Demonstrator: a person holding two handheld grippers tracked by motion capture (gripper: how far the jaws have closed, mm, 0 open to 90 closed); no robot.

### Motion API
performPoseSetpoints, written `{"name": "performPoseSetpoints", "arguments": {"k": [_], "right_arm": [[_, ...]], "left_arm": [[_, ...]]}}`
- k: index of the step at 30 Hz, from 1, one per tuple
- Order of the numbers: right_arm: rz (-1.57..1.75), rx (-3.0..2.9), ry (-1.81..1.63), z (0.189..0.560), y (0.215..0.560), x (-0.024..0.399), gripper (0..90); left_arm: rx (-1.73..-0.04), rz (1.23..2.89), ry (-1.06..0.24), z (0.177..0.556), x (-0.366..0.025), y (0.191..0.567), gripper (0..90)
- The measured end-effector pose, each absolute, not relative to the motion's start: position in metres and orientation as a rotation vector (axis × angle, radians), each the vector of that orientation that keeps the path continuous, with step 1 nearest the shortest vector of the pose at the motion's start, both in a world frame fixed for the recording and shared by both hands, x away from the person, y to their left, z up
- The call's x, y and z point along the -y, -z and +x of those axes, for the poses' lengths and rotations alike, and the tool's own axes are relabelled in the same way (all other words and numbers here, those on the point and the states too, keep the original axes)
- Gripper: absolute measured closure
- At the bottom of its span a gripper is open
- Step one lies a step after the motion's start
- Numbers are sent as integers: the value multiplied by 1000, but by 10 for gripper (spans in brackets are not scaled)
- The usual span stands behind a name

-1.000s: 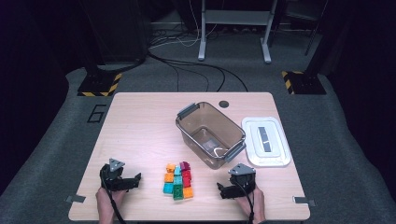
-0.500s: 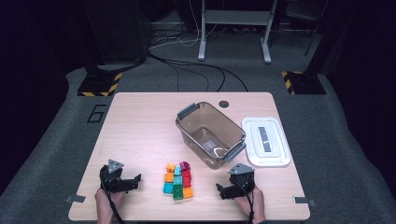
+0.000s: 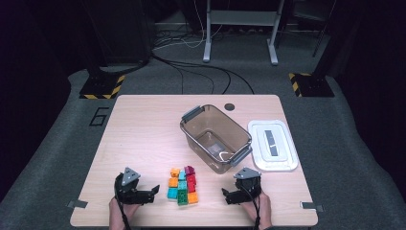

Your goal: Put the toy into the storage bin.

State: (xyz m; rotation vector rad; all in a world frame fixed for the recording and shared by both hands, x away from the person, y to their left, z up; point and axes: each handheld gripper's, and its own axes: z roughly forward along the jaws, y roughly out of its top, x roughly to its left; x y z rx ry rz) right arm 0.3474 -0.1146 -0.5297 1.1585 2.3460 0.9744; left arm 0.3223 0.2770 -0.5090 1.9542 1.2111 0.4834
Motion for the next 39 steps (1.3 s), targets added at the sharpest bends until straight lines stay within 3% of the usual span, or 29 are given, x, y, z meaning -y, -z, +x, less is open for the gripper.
{"name": "performPoseSetpoints", "arguments": {"k": [13, 20, 28, 39], "right_arm": [[1165, -2342, -975, 347, 530, 115, 0], [1167, -2341, -975, 347, 530, 115, 0], [1167, -2341, -975, 347, 530, 115, 0], [1173, -2339, -973, 347, 530, 115, 0]], "left_arm": [[-1144, 2006, -395, 321, -236, 517, 0], [-1175, 2064, -439, 322, -237, 522, 0], [-1231, 2017, -446, 323, -251, 524, 2], [-1175, 2022, -402, 331, -227, 521, 14]]}}
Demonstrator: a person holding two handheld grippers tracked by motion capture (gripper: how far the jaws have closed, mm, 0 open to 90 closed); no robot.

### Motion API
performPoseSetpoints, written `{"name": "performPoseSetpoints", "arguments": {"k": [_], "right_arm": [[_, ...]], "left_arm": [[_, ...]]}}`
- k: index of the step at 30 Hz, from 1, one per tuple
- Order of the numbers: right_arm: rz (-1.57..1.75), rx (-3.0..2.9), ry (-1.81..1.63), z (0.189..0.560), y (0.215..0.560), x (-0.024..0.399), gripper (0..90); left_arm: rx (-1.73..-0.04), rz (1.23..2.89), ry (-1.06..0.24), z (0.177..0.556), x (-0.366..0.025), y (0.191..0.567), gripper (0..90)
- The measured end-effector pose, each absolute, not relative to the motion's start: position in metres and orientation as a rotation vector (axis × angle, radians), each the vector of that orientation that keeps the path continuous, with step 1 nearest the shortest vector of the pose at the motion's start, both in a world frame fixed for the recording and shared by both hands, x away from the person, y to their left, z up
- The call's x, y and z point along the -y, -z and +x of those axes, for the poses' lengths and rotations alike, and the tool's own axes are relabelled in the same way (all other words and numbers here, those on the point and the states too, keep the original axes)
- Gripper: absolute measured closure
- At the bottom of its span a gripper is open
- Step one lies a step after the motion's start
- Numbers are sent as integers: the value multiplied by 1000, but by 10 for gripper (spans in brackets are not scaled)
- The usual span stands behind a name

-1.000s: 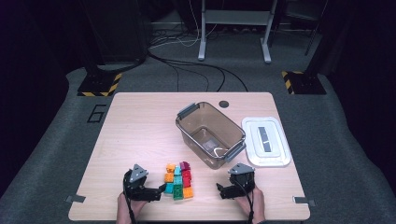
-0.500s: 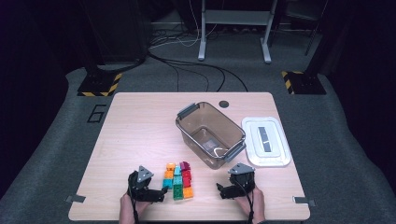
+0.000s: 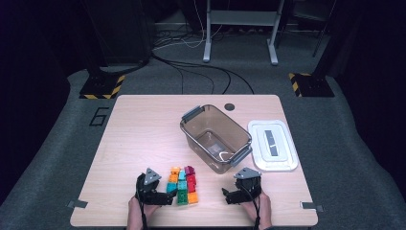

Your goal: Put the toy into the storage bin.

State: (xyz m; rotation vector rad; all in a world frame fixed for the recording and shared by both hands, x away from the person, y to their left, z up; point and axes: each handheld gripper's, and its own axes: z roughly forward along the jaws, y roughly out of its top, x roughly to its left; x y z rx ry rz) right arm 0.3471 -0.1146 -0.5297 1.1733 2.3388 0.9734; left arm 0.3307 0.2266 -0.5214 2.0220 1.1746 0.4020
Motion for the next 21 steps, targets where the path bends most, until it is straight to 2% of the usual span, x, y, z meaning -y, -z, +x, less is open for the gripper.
{"name": "performPoseSetpoints", "arguments": {"k": [3, 5, 6, 8, 21], "right_arm": [[1170, -2339, -974, 347, 530, 115, 0], [1171, -2338, -973, 347, 530, 115, 0], [1170, -2339, -974, 347, 530, 115, 0], [1170, -2340, -975, 347, 530, 115, 0], [1164, -2341, -976, 347, 530, 115, 1]], "left_arm": [[-1179, 2021, -401, 332, -226, 523, 59], [-1178, 2021, -401, 331, -227, 524, 106], [-1175, 2018, -391, 331, -228, 524, 162], [-1175, 2011, -398, 330, -230, 524, 173], [-1200, 1980, -438, 328, -236, 524, 487]]}}
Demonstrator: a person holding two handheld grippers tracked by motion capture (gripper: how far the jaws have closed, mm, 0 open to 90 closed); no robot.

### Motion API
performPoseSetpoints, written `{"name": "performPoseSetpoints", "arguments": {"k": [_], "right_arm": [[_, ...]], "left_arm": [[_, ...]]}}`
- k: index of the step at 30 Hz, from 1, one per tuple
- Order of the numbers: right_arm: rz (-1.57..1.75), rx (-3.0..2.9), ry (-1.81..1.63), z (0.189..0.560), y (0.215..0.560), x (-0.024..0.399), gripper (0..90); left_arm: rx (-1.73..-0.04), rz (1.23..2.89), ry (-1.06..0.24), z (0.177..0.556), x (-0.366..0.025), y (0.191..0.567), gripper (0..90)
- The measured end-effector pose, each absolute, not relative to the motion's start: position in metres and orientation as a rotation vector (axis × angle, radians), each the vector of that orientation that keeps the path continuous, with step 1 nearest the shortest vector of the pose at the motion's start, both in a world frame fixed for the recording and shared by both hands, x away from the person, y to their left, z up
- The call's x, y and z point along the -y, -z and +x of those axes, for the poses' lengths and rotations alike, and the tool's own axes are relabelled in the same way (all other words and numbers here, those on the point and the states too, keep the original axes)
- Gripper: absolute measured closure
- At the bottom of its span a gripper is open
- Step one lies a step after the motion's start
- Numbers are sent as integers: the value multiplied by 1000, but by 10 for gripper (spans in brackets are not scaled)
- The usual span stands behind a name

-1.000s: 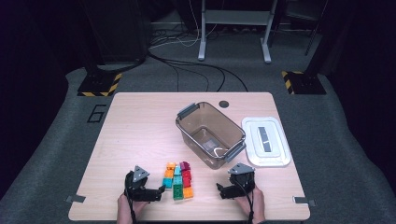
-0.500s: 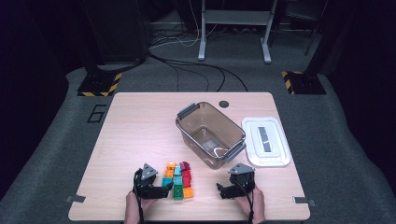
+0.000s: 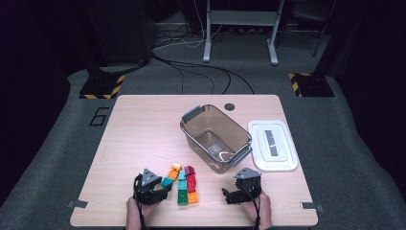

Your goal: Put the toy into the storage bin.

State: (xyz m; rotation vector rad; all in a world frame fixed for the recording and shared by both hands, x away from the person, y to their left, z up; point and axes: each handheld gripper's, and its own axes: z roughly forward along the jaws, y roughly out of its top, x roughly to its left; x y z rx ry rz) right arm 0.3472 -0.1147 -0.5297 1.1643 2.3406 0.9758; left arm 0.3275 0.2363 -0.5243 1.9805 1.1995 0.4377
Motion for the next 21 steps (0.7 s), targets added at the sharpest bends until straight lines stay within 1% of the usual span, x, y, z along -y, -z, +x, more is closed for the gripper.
{"name": "performPoseSetpoints", "arguments": {"k": [3, 6, 21], "right_arm": [[1165, -2341, -976, 347, 530, 115, 1], [1164, -2341, -976, 347, 530, 115, 1], [1165, -2341, -976, 347, 530, 115, 1]], "left_arm": [[-1198, 1986, -442, 328, -237, 524, 559], [-1193, 1985, -450, 327, -238, 524, 577], [-1168, 1977, -462, 324, -244, 515, 587]]}}
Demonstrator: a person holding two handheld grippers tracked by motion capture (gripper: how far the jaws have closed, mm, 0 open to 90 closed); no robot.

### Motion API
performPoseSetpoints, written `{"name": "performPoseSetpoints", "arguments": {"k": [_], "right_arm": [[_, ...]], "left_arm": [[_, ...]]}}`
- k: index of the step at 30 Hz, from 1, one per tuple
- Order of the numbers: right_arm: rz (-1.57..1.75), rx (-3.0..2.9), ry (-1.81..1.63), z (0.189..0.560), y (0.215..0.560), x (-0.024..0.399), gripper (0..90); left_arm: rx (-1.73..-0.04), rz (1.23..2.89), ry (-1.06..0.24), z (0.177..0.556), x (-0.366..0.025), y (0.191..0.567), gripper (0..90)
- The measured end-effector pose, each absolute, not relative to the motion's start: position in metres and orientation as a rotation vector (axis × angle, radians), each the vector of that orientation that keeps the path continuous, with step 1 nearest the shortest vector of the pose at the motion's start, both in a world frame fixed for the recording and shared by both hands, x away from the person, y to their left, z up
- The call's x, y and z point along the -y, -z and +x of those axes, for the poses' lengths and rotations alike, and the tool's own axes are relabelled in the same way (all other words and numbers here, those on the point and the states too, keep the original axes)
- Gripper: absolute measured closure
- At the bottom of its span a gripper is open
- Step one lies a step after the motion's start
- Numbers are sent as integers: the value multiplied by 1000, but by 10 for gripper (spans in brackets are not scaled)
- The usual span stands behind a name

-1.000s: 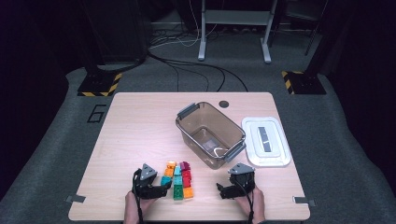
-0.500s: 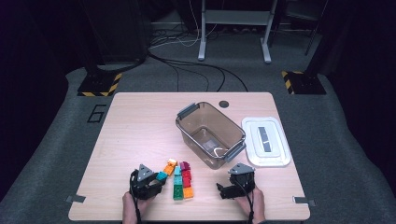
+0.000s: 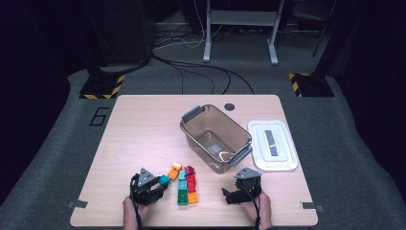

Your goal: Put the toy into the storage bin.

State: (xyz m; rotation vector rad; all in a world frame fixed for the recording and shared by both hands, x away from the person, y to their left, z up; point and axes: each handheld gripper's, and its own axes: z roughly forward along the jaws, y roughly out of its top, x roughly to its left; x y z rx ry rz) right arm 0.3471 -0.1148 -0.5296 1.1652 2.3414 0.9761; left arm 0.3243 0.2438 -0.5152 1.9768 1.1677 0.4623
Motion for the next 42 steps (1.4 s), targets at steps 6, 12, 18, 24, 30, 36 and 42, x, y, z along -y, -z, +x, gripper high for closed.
{"name": "performPoseSetpoints", "arguments": {"k": [6, 12, 18, 24, 30, 36, 42], "right_arm": [[1164, -2342, -976, 347, 530, 115, 1], [1164, -2342, -977, 347, 530, 115, 1], [1164, -2342, -976, 347, 530, 115, 1], [1164, -2342, -976, 347, 530, 115, 1], [1164, -2342, -977, 347, 530, 115, 1], [1163, -2342, -977, 347, 530, 115, 1], [1164, -2342, -977, 347, 530, 115, 1]], "left_arm": [[-1159, 1978, -474, 325, -247, 509, 588], [-1137, 1980, -491, 326, -246, 499, 588], [-1114, 1969, -503, 330, -243, 488, 588], [-1063, 1978, -529, 335, -240, 473, 588], [-1032, 1964, -538, 342, -236, 458, 588], [-1000, 1967, -555, 349, -232, 443, 588], [-983, 1966, -550, 357, -230, 435, 588]]}}
